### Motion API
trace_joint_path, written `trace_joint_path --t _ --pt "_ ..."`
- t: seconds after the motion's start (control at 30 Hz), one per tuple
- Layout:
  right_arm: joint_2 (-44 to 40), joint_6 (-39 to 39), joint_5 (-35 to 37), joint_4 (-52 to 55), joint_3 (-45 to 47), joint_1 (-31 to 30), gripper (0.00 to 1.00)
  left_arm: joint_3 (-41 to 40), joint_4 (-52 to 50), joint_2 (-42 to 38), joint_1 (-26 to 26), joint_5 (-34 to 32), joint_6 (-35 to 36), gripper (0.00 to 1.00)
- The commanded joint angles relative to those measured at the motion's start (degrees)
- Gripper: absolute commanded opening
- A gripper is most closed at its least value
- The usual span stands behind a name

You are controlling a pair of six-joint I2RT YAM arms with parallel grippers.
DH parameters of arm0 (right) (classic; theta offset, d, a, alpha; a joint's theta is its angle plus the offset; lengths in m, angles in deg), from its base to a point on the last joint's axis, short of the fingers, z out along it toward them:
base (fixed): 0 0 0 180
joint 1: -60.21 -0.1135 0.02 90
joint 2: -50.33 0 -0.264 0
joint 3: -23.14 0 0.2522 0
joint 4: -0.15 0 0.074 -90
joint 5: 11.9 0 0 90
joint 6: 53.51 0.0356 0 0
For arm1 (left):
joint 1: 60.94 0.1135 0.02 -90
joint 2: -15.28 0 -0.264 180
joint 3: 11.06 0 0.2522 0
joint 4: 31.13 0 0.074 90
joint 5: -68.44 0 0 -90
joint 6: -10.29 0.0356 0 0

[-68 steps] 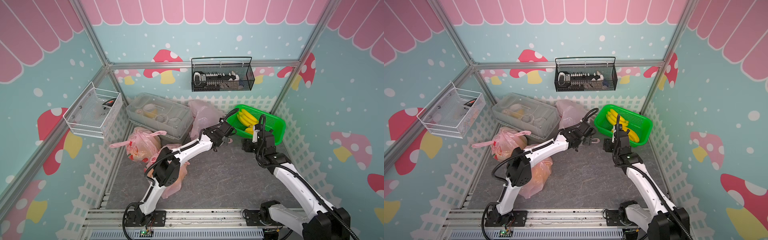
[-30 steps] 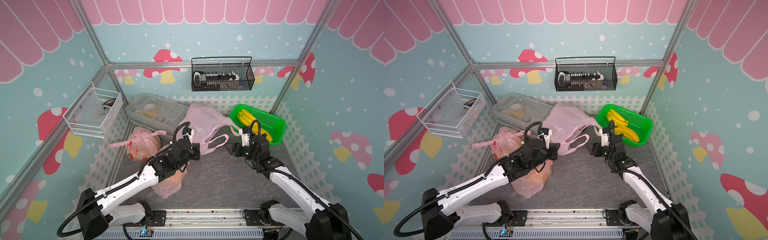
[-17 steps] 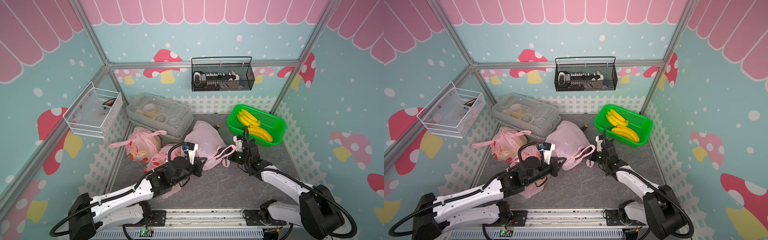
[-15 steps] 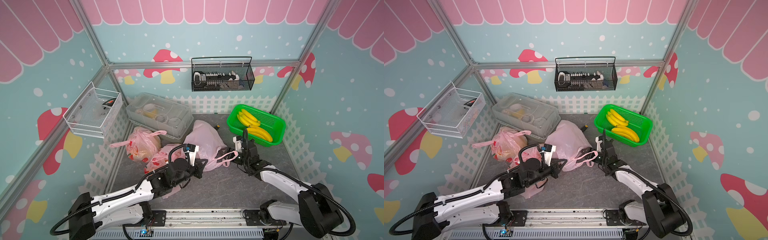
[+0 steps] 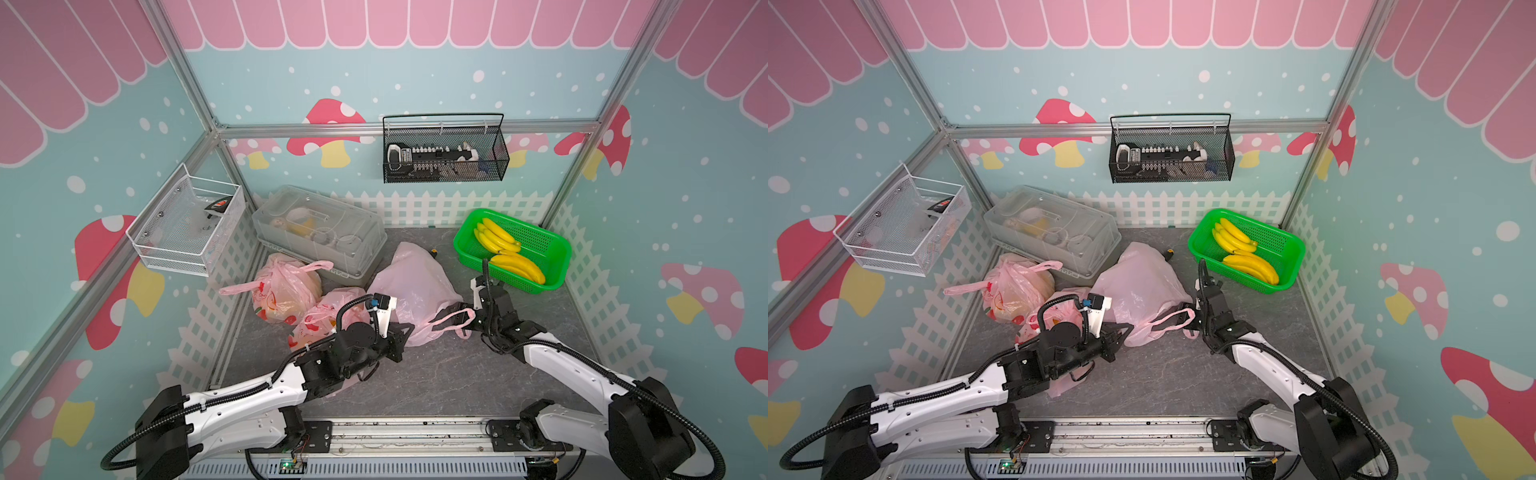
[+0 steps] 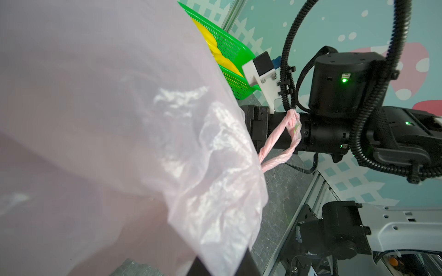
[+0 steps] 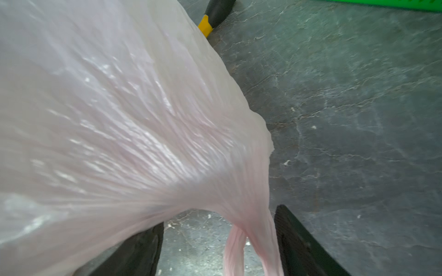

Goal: Place the banana into a plastic bag & tie a knot
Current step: Open the plastic bag at the center of the board.

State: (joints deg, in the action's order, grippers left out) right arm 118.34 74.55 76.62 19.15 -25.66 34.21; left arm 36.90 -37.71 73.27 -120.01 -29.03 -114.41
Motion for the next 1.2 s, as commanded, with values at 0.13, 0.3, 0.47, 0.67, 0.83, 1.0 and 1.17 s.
trace_joint_path --t 0.13,0.3,0.47,0.67,0.83,1.0,1.17 --pt "3.5 -5.9 3.5 0.5 1.2 -0.5 0.71 0.1 -0.1 -1.7 -0.3 -0.1 0.0 0.0" --pt "2.7 -8.7 3.2 -2.4 0.9 -0.4 0.46 0.3 -2.5 -3.2 -0.2 -0.5 0.9 0.0" --pt "0.7 -11.0 4.6 -1.5 -1.0 -0.4 0.03 -0.4 -4.5 -5.9 0.5 -0.4 1.4 0.0" --pt "-7.3 -16.2 9.0 8.4 -6.9 -0.5 0.0 5.9 -20.7 -6.9 1.1 -4.5 9.1 0.23" --pt "-9.9 -22.3 6.3 18.3 -16.2 -0.6 0.0 20.0 -40.4 -3.0 0.6 -18.8 17.3 0.5" --pt "-9.0 -23.5 6.0 25.4 -25.1 -1.5 0.0 29.5 -41.1 0.6 -1.8 -19.3 24.5 0.63" --pt "-7.8 -24.1 7.2 29.9 -31.4 -2.4 0.0 34.5 -38.5 5.5 -6.1 -21.7 30.0 0.71"
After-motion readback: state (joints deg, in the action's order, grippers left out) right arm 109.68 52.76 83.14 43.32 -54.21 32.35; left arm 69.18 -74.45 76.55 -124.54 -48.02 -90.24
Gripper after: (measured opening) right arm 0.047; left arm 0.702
